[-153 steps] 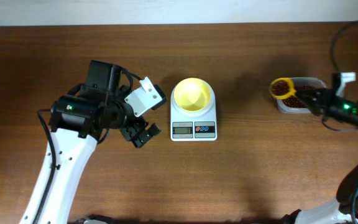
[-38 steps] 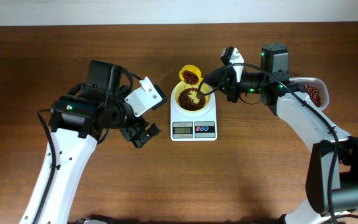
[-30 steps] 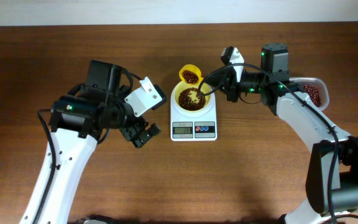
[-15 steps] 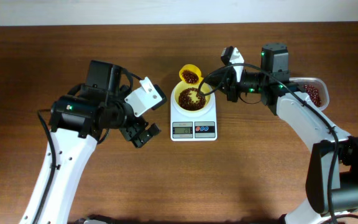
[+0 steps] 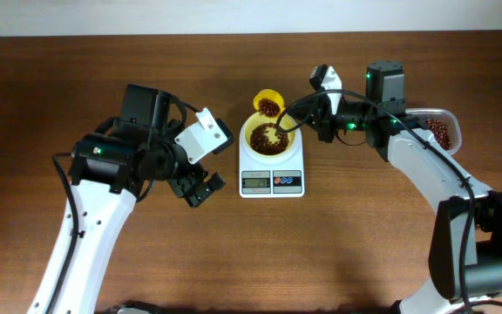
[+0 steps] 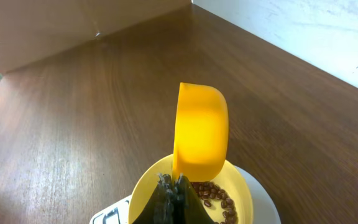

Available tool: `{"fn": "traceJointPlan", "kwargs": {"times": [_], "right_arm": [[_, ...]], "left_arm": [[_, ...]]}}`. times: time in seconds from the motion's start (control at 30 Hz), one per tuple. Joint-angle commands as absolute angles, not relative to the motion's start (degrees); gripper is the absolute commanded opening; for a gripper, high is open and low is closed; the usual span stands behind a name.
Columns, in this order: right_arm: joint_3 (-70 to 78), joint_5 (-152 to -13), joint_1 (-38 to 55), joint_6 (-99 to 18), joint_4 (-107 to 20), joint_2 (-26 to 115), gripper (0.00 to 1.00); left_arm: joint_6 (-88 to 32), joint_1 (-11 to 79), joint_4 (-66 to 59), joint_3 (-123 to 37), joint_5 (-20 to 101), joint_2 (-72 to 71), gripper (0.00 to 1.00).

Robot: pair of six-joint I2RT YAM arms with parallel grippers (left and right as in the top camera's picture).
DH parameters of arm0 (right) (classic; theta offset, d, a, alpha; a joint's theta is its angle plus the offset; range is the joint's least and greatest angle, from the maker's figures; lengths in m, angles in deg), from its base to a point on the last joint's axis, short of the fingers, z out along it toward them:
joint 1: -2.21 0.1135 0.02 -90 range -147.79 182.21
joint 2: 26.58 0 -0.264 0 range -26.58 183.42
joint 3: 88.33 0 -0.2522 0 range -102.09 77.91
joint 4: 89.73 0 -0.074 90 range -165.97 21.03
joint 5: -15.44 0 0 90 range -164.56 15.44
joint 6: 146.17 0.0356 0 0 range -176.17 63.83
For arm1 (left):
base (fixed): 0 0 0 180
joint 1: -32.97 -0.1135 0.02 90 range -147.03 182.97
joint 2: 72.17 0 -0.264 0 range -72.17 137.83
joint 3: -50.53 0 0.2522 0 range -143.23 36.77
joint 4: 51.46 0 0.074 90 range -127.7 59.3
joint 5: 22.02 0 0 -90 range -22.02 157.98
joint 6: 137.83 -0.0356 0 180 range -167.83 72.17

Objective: Scoop item into bowl and weigh 50g on scale
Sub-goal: 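Hold the scoop tipped over the bowl, shaking out remaining beans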

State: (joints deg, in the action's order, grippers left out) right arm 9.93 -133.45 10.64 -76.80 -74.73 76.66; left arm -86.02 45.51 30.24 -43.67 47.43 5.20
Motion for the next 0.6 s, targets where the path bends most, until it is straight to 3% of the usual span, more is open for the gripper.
{"fn": "traceJointPlan", "kwargs": {"times": [0.0,0.57], "right_arm": [[9.9,-133.6,11.2,-77.2,-74.7,77.1,0.04],[9.9,-132.7,11.1,-79.8,-72.3,77.2,0.04]], "left_arm": [[-86.5,45.7,30.3,-43.7,47.4,5.0,0.99],[-86.5,45.7,30.3,-43.7,47.4,5.0,0.99]]}}
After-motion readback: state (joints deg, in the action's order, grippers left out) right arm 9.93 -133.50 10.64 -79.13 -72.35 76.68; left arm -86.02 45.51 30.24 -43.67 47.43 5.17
